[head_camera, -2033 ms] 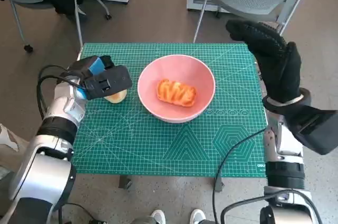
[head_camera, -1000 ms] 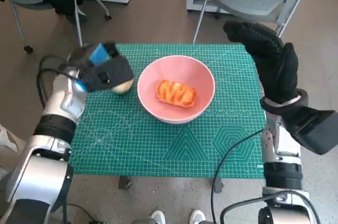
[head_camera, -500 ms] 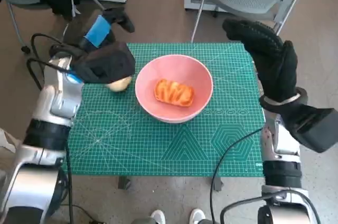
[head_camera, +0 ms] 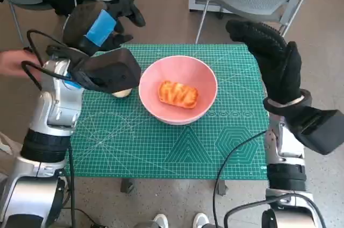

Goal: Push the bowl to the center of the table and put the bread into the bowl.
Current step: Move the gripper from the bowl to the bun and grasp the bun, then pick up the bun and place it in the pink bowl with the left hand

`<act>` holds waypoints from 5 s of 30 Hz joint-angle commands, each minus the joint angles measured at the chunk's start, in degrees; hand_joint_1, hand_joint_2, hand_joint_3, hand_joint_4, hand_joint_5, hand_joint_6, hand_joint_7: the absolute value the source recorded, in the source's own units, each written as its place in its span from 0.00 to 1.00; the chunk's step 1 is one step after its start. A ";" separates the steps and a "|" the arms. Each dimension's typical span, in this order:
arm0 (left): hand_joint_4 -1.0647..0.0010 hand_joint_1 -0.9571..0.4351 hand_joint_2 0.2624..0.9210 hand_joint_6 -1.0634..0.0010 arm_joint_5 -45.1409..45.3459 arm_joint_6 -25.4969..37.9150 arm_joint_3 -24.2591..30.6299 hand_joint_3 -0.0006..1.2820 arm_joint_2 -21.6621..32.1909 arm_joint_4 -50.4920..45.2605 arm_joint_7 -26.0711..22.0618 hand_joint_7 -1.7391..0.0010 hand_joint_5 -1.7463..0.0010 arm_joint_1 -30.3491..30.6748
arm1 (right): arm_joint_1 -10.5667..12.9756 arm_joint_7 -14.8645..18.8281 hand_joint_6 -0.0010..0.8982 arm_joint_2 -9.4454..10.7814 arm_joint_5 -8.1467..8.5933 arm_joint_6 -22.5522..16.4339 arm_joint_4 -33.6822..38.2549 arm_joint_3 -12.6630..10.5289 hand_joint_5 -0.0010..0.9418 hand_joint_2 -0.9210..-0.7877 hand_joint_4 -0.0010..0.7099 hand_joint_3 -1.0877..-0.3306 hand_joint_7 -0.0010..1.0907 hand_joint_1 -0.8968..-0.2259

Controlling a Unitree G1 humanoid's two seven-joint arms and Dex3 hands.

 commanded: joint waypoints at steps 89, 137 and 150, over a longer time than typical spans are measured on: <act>1.00 0.26 0.72 0.95 5.08 14.44 -9.91 0.00 5.07 13.03 -29.62 1.00 1.00 7.14 | 1.21 0.10 0.00 0.41 -0.34 0.45 -0.04 0.61 0.00 0.00 0.19 0.38 0.44 0.29; 0.46 0.73 0.62 0.32 8.02 0.39 -17.53 0.40 -7.61 58.01 5.78 0.52 0.18 -5.51 | 2.94 -0.14 0.00 -2.94 -1.36 0.82 -3.00 -0.13 0.00 0.00 0.21 0.38 0.44 0.28; 0.36 0.69 0.95 0.39 6.37 -0.36 -16.32 0.10 -5.32 56.24 5.01 0.39 0.27 -6.14 | 2.79 -0.57 0.00 -2.69 -1.99 0.98 -2.86 0.02 0.00 0.00 0.21 0.38 0.43 0.28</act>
